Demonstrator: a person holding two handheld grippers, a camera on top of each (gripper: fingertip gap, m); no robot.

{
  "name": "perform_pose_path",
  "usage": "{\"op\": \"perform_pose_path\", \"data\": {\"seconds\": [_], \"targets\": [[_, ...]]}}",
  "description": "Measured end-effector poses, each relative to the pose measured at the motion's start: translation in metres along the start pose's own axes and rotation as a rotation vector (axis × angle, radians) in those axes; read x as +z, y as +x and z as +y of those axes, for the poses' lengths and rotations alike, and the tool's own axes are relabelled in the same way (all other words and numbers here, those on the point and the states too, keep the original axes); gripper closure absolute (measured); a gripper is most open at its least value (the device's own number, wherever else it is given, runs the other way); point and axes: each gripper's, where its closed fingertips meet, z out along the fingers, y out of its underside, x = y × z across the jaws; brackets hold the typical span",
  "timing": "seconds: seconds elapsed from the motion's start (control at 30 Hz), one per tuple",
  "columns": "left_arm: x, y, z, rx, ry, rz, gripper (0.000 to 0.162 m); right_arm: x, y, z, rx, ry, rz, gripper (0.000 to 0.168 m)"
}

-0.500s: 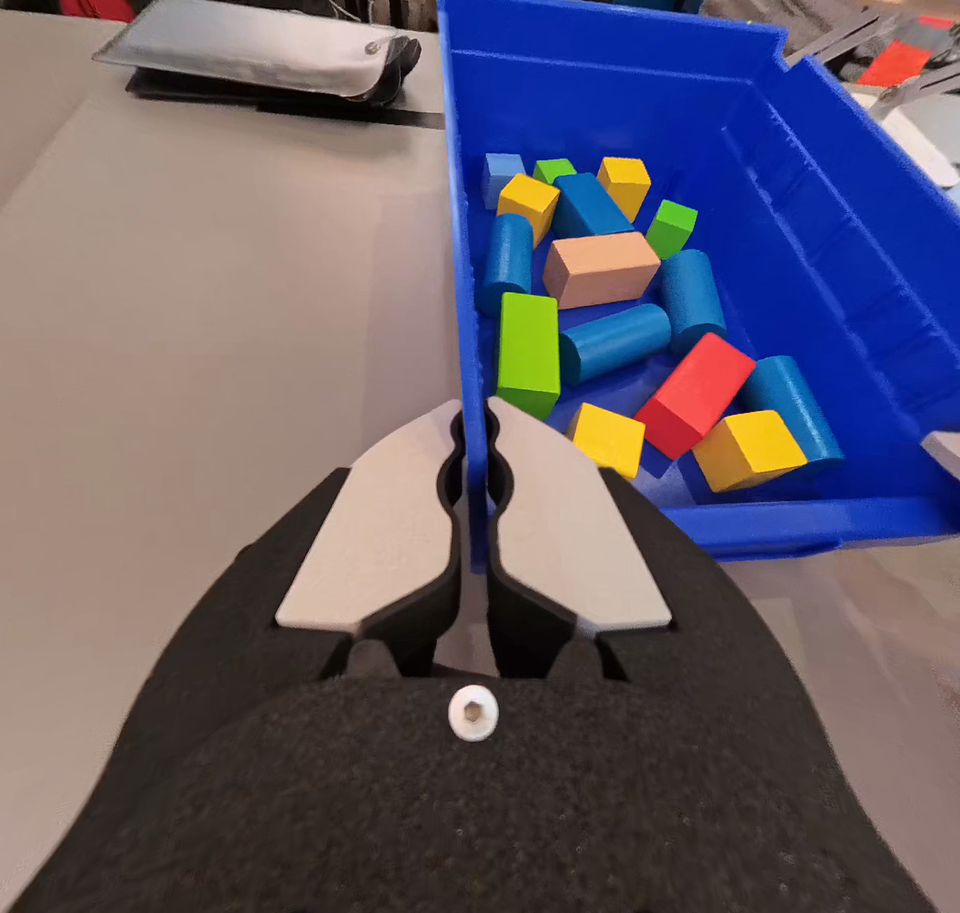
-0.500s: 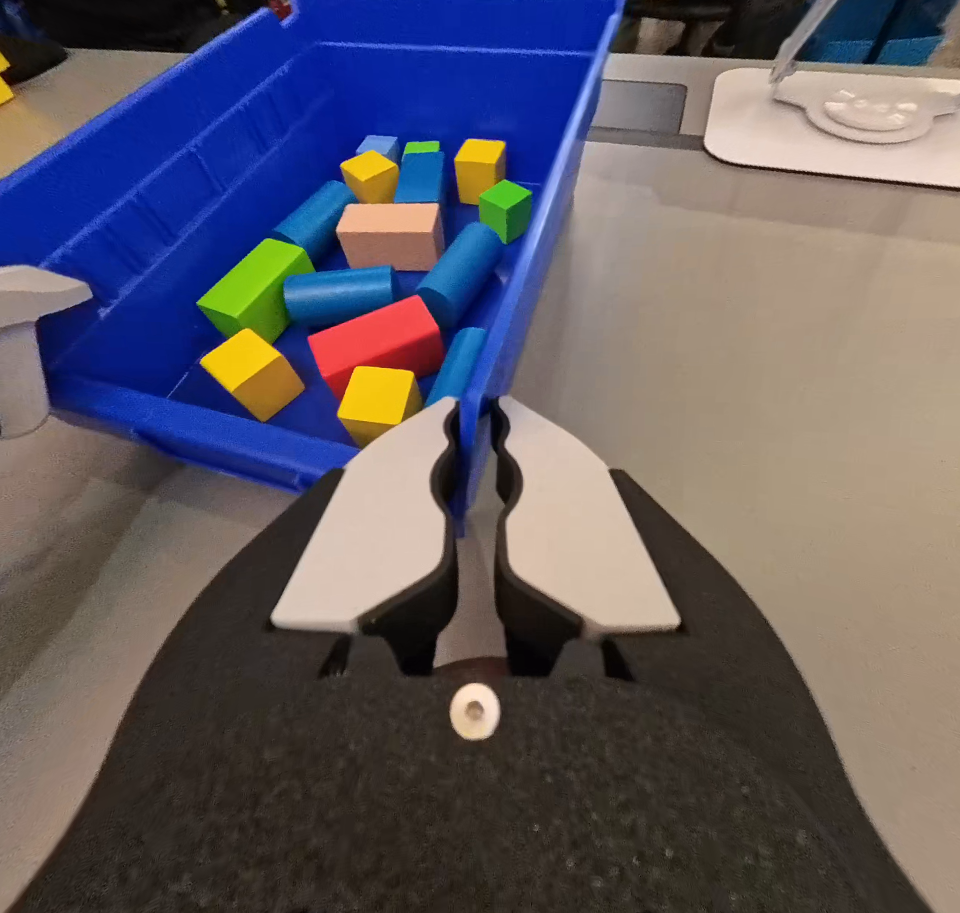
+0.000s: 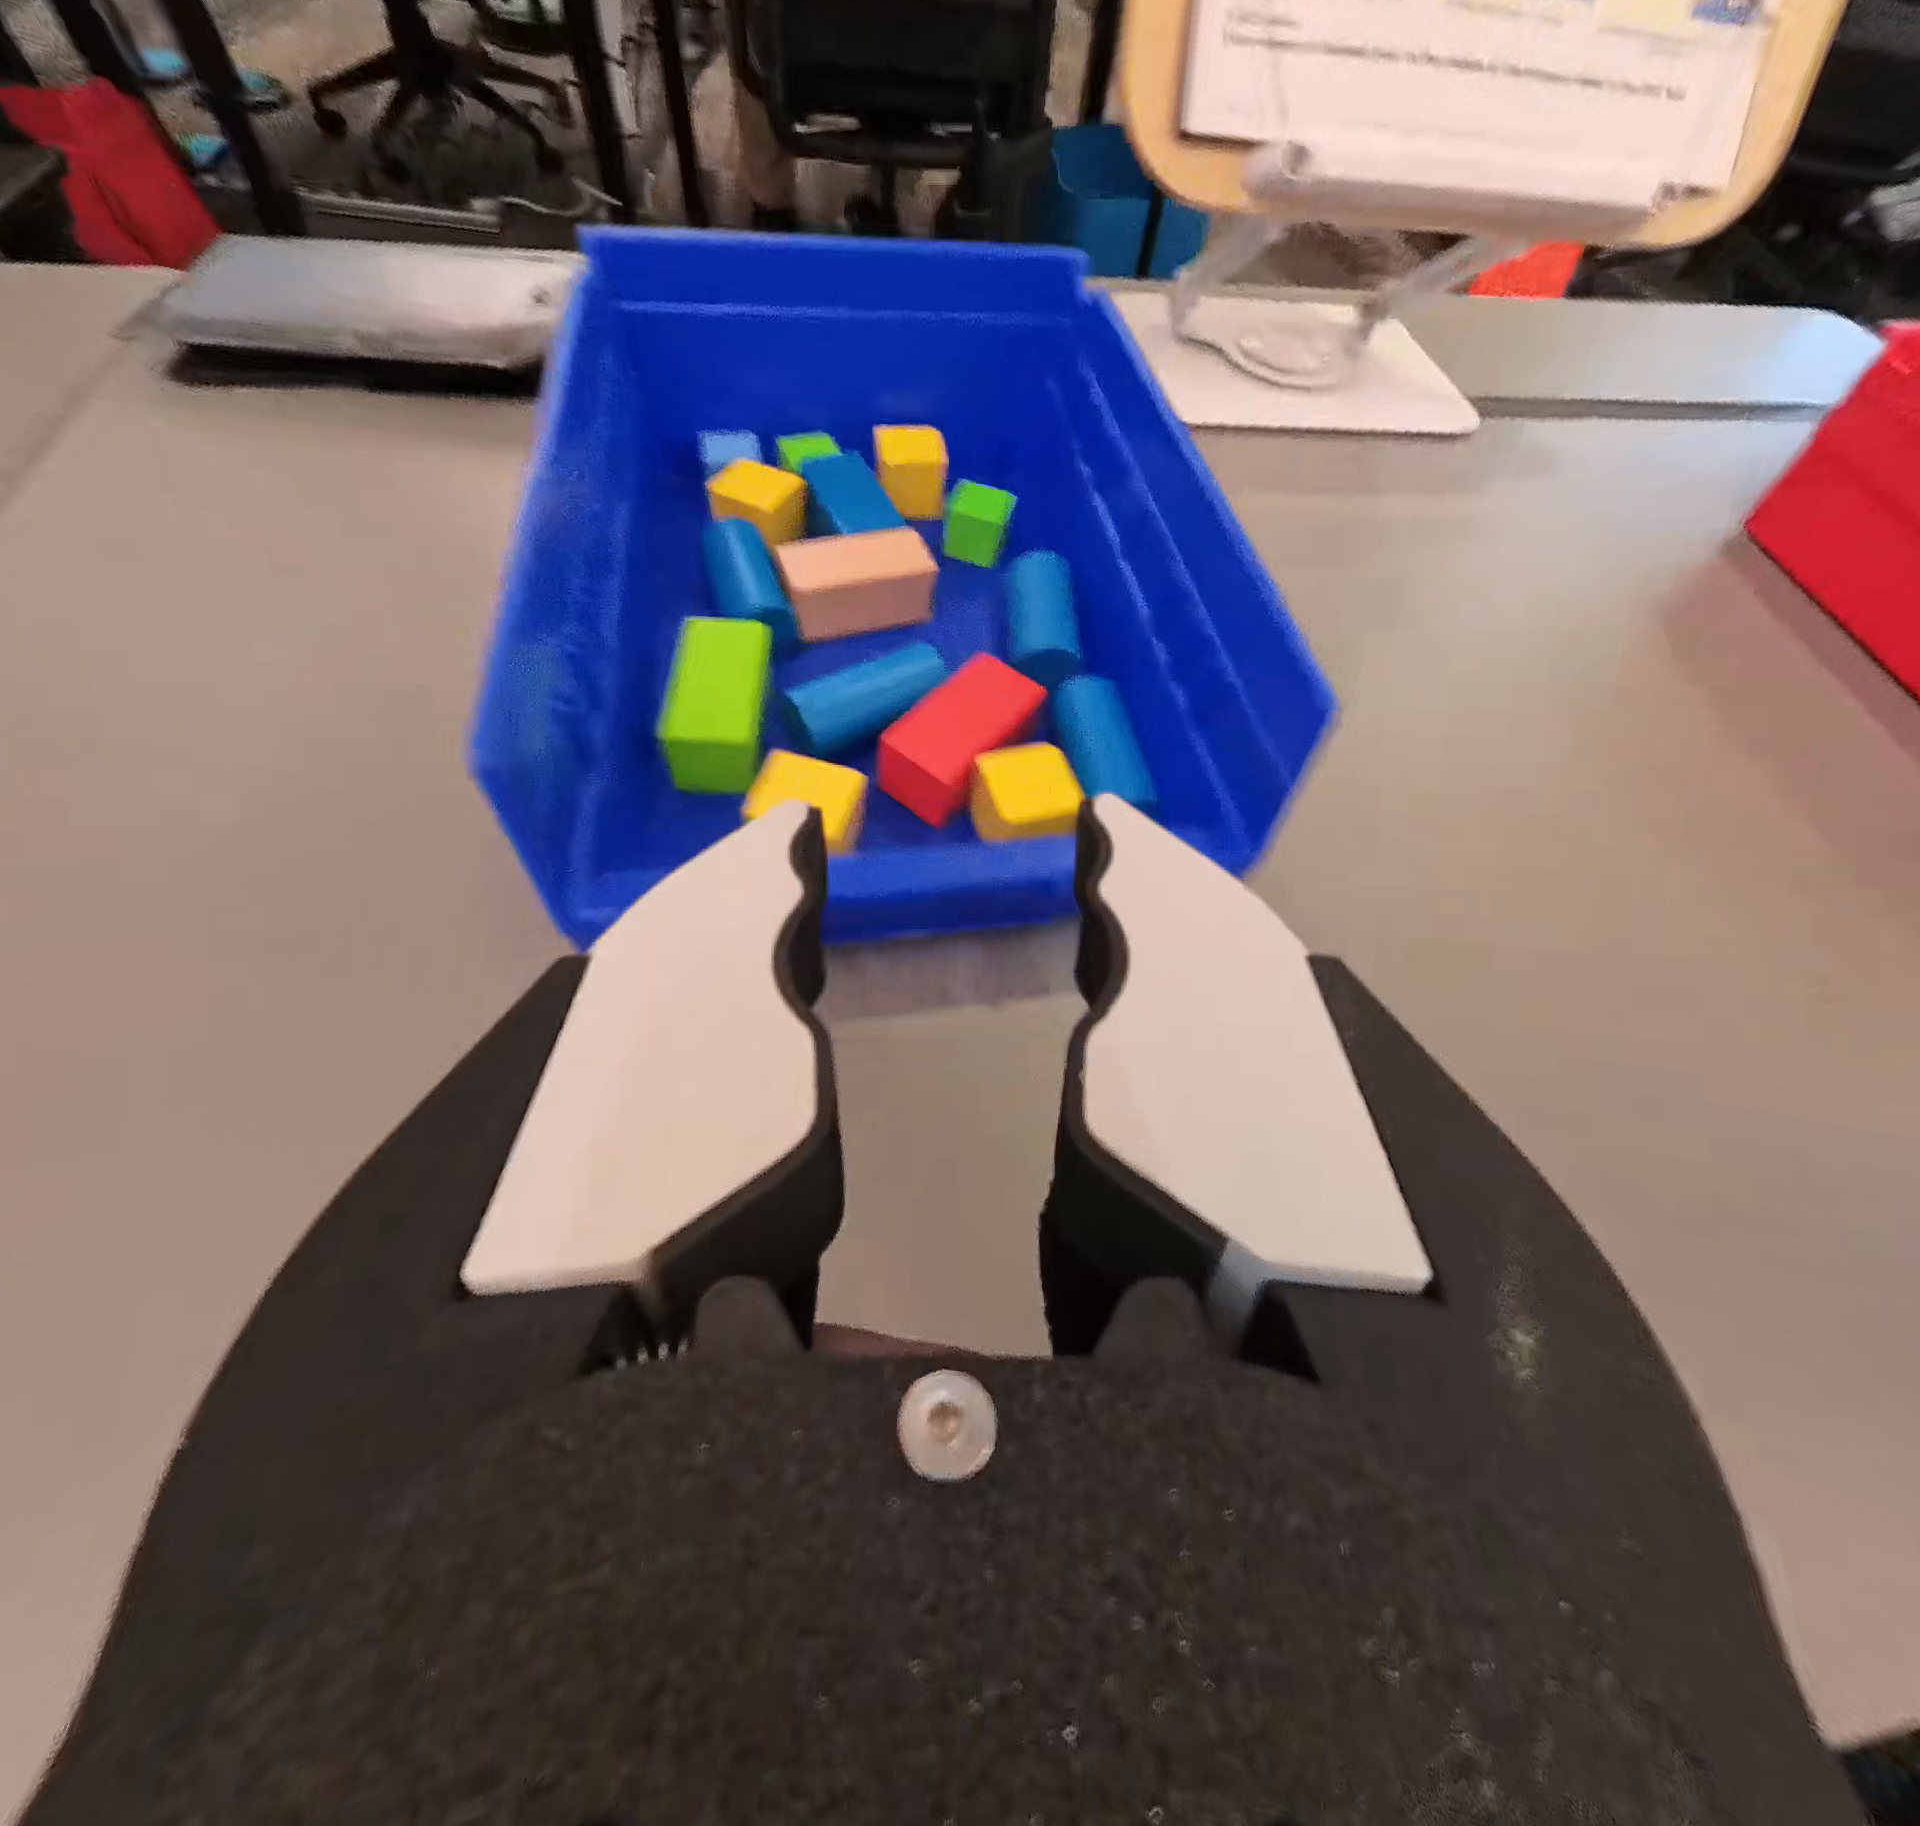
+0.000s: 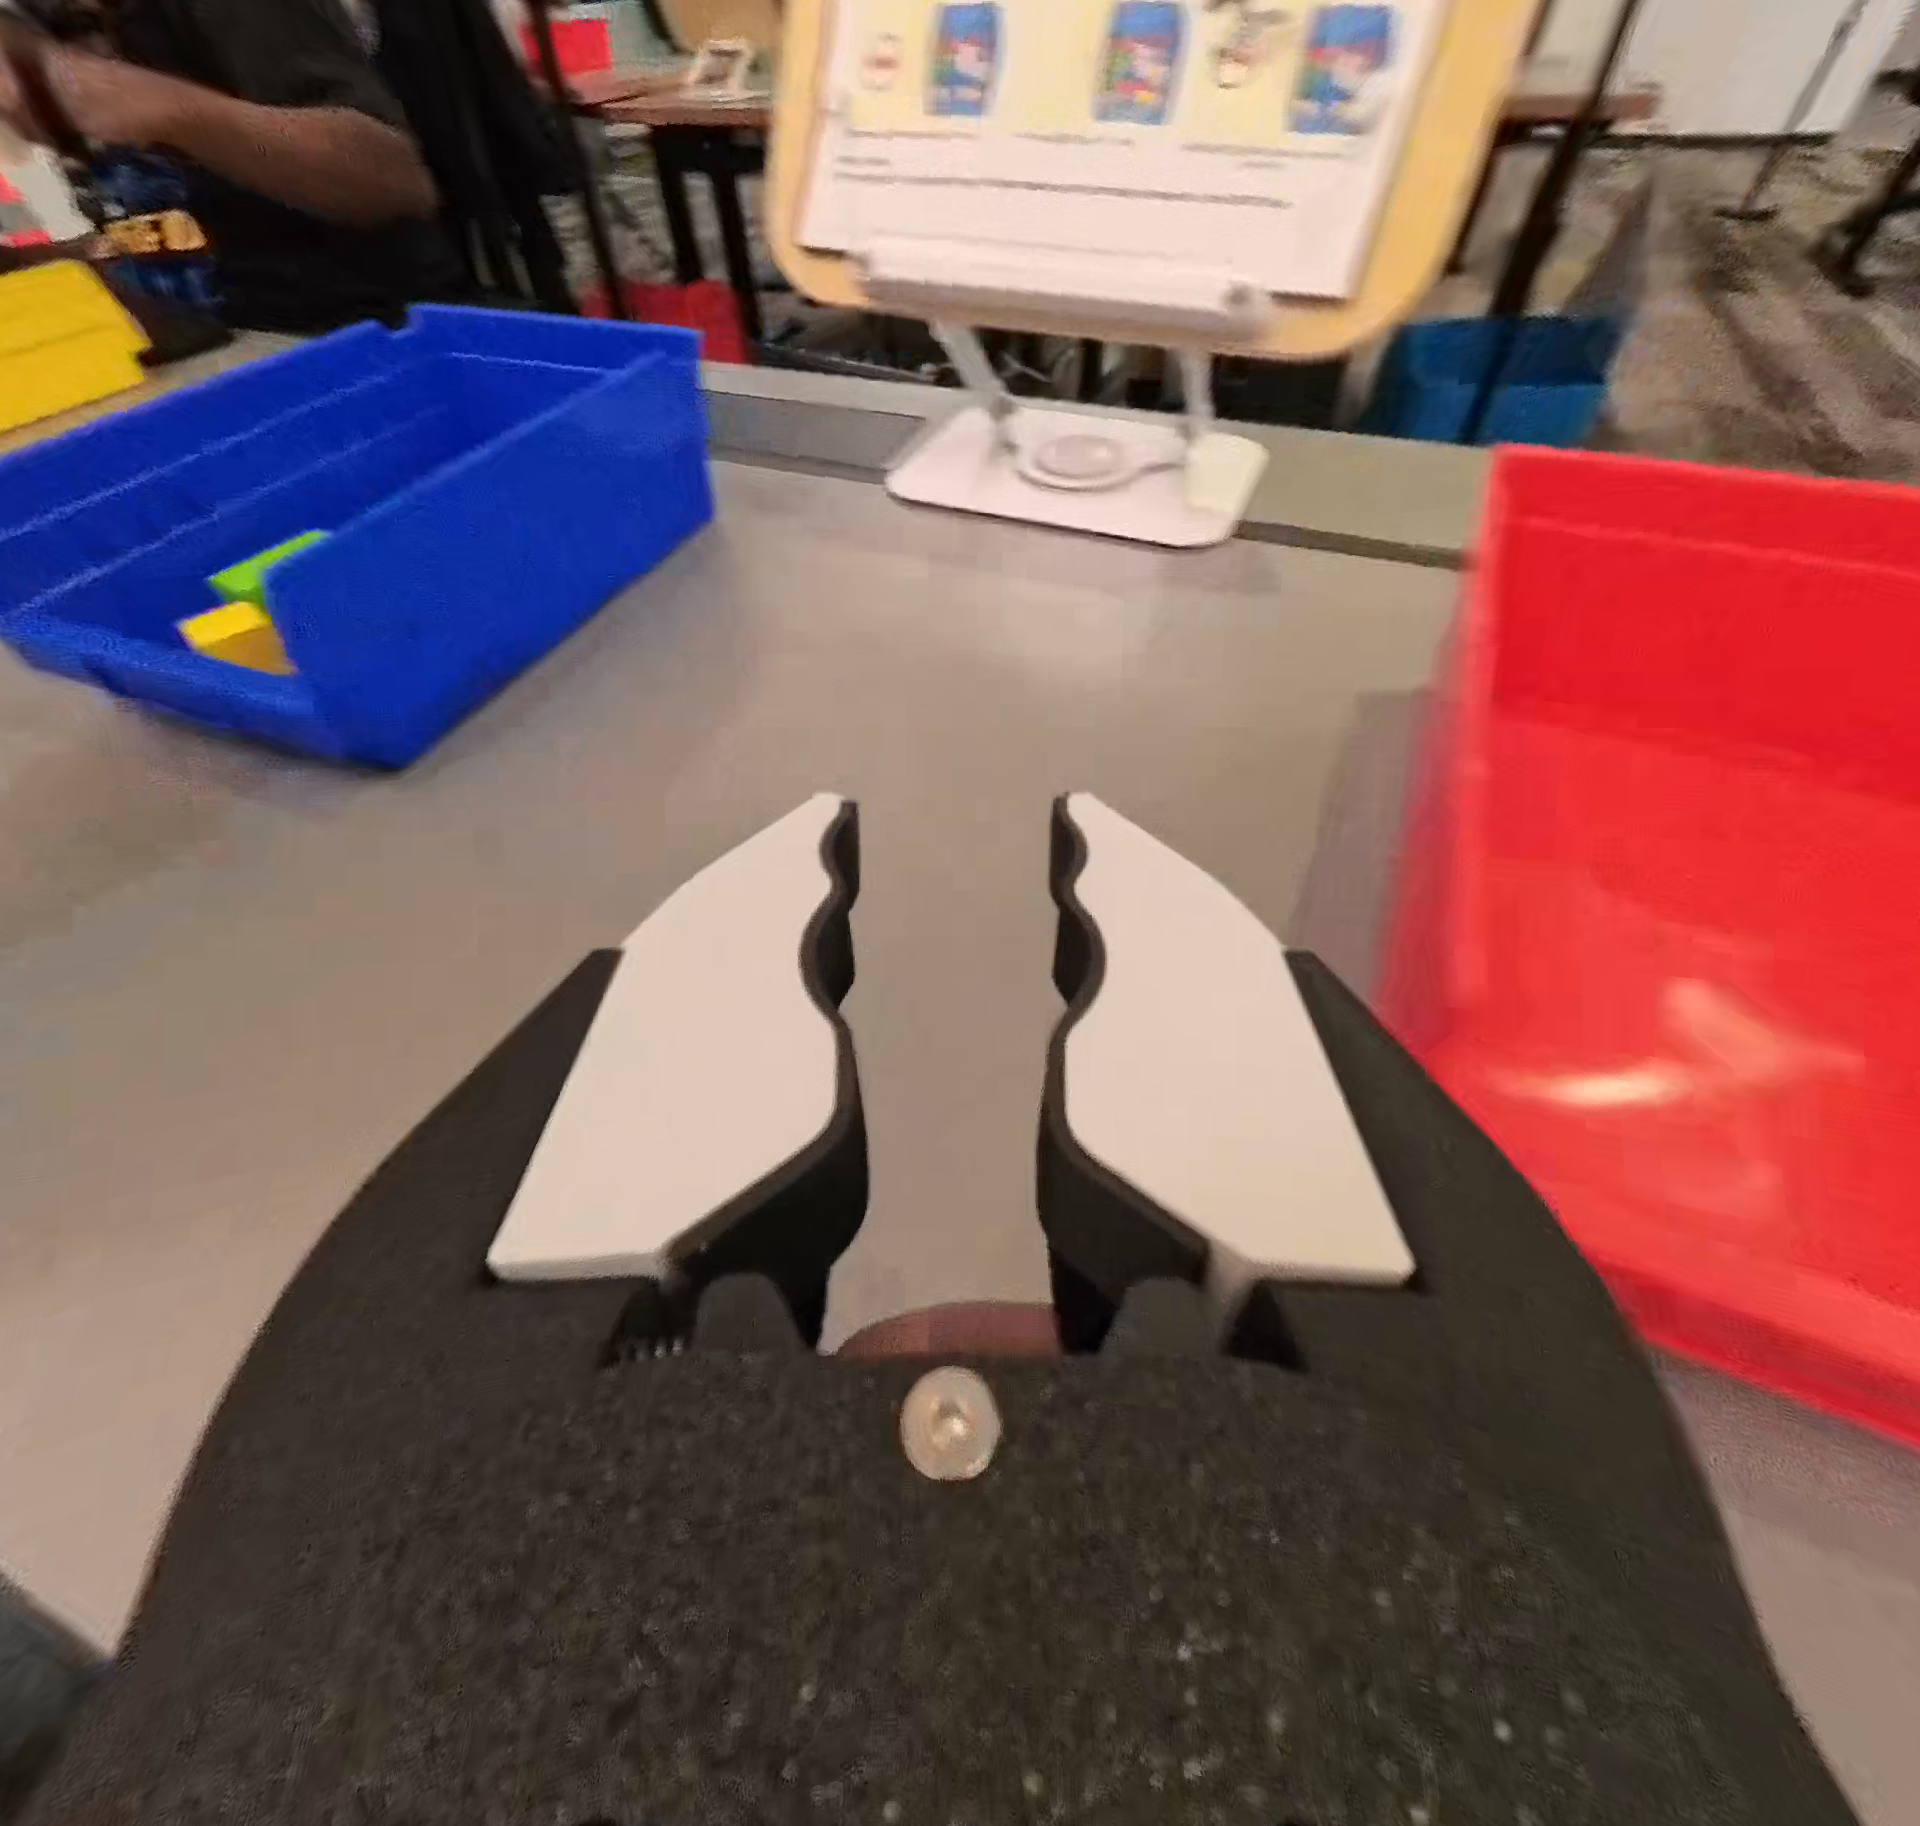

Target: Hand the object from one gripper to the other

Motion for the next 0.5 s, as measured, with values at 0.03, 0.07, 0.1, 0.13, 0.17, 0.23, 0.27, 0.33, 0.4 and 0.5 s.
{"op": "perform_pose_path", "data": {"seconds": [0.03, 0.07, 0.1, 0.13, 0.17, 0.23, 0.27, 0.33, 0.4, 0.5], "targets": [[-0.003, 0.014, 0.009, -0.003, 0.011, 0.021, 0.117, -0.016, 0.035, 0.01, 0.018, -0.005, 0.068, 0.132], [-0.006, 0.024, 0.017, -0.003, 0.029, 0.028, 0.118, -0.031, 0.069, 0.021, 0.023, -0.008, 0.142, 0.131], [-0.008, 0.03, 0.025, -0.002, 0.049, 0.016, 0.121, -0.045, 0.103, 0.033, 0.015, -0.013, 0.222, 0.129], [-0.009, 0.034, 0.032, -0.007, 0.065, -0.004, 0.123, -0.058, 0.133, 0.045, 0.0, -0.023, 0.298, 0.126], [-0.007, 0.038, 0.04, -0.021, 0.06, -0.007, 0.124, -0.068, 0.159, 0.056, -0.02, -0.031, 0.372, 0.125], [-0.001, 0.05, 0.05, -0.06, 0.023, 0.045, 0.123, -0.077, 0.196, 0.072, -0.047, -0.06, 0.479, 0.125], [0.002, 0.053, 0.052, -0.056, 0.012, 0.064, 0.121, -0.076, 0.205, 0.08, -0.021, -0.099, 0.492, 0.123], [0.006, 0.049, 0.057, -0.011, -0.001, 0.032, 0.121, -0.073, 0.205, 0.083, 0.081, -0.105, 0.461, 0.121], [0.008, 0.044, 0.06, 0.002, -0.018, 0.02, 0.121, -0.072, 0.201, 0.077, 0.13, -0.059, 0.428, 0.122], [0.008, 0.04, 0.058, -0.029, -0.017, 0.034, 0.121, -0.069, 0.2, 0.077, 0.131, -0.052, 0.417, 0.123]]}}
